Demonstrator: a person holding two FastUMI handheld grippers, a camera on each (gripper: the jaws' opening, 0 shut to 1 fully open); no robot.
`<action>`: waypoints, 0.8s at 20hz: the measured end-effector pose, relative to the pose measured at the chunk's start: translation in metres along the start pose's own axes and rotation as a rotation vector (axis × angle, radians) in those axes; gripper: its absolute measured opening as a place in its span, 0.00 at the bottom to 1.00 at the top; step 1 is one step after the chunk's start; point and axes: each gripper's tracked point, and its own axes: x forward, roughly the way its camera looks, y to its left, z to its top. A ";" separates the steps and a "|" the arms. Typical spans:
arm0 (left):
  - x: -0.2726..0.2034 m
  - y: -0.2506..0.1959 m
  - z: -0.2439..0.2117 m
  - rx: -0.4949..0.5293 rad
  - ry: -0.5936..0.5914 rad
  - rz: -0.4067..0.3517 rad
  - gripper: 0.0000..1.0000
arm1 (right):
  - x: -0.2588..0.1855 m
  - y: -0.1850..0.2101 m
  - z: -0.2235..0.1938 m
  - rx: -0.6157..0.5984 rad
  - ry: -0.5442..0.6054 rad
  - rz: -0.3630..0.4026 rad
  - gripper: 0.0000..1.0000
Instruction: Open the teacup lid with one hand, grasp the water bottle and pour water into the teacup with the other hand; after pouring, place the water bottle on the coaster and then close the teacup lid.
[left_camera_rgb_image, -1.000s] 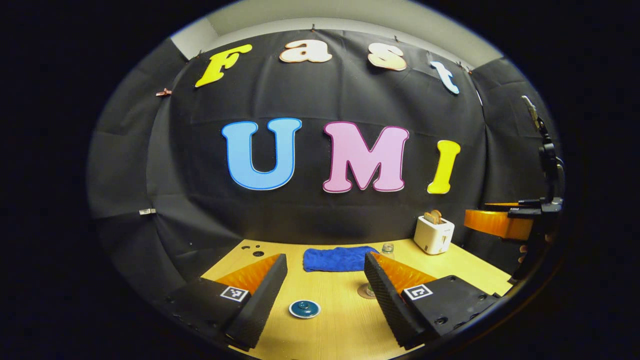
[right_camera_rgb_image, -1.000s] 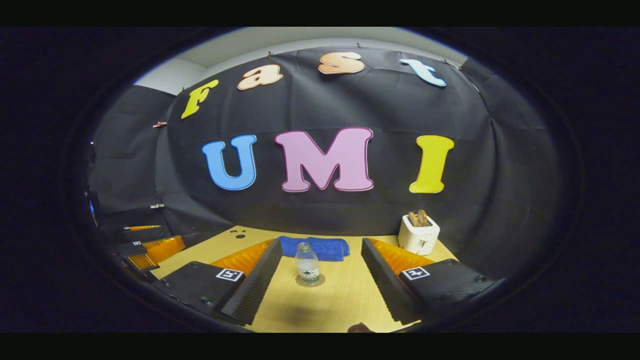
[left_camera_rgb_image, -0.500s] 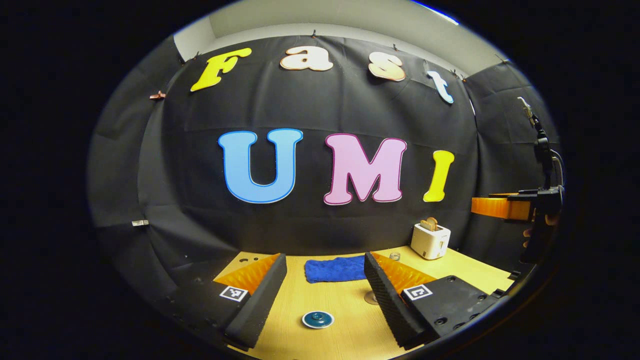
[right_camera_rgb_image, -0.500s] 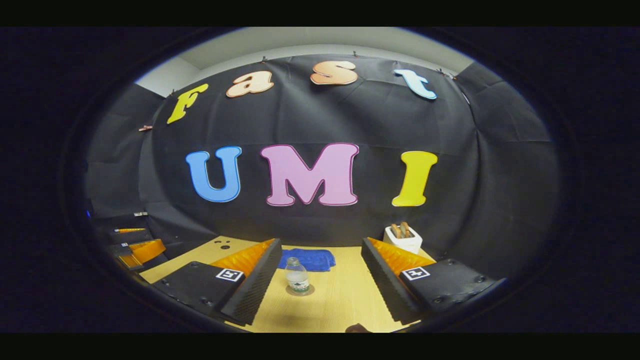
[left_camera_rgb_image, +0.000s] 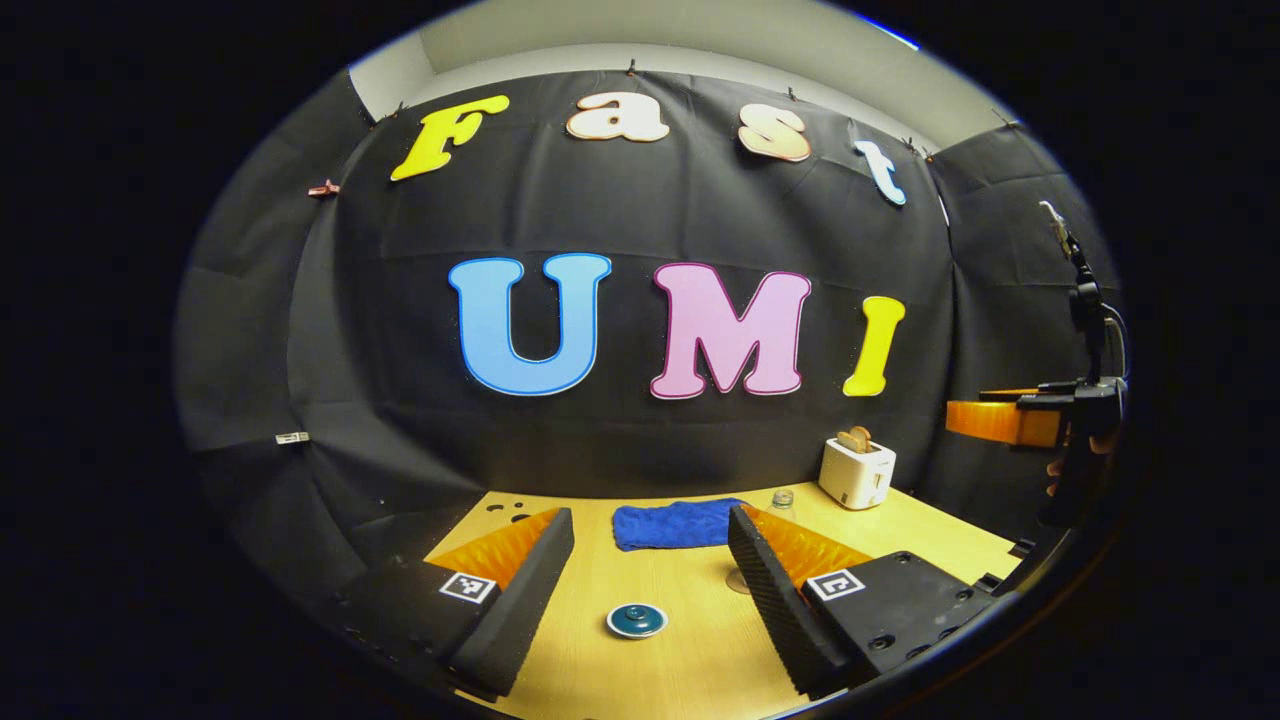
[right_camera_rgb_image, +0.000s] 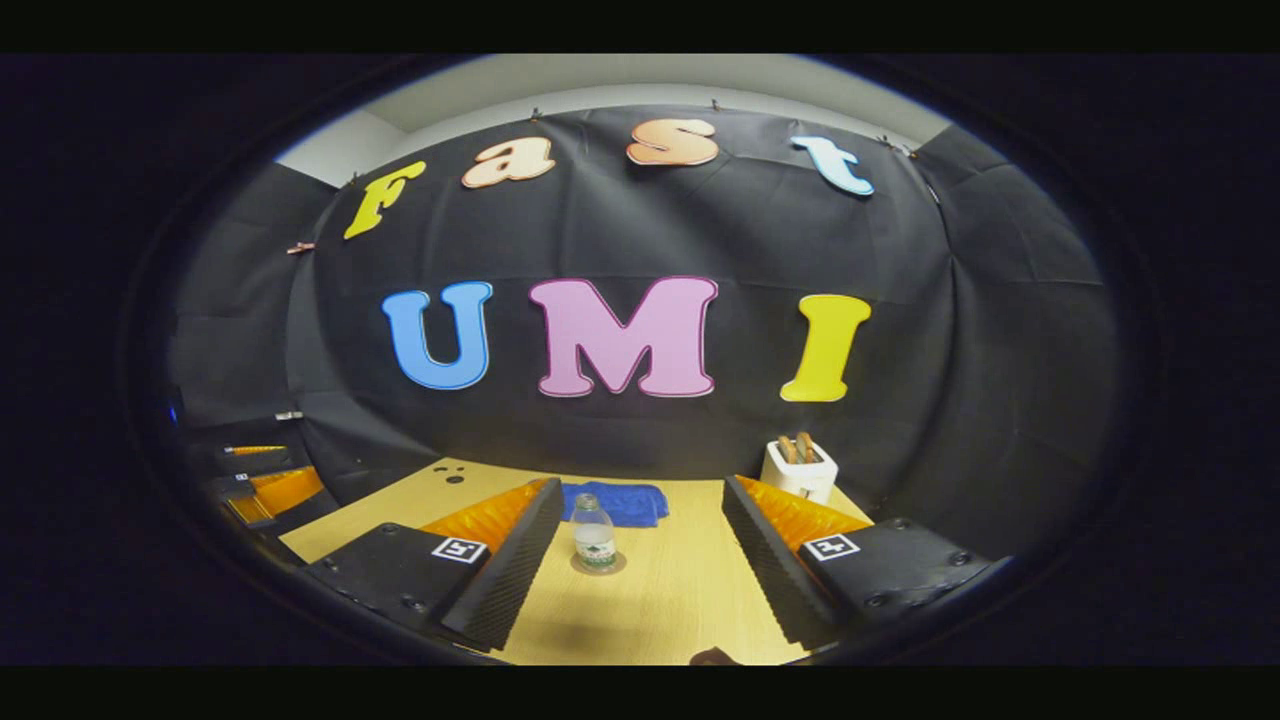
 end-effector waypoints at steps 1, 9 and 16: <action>-0.001 -0.004 -0.001 0.009 0.000 -0.005 0.97 | -0.001 -0.002 -0.003 0.004 0.005 0.004 0.99; 0.021 -0.061 -0.011 -0.010 -0.009 -0.005 0.97 | 0.028 -0.036 -0.030 0.052 0.005 0.055 0.98; 0.058 -0.169 0.006 -0.031 -0.094 0.219 0.95 | 0.036 -0.159 -0.022 0.006 -0.087 0.135 0.98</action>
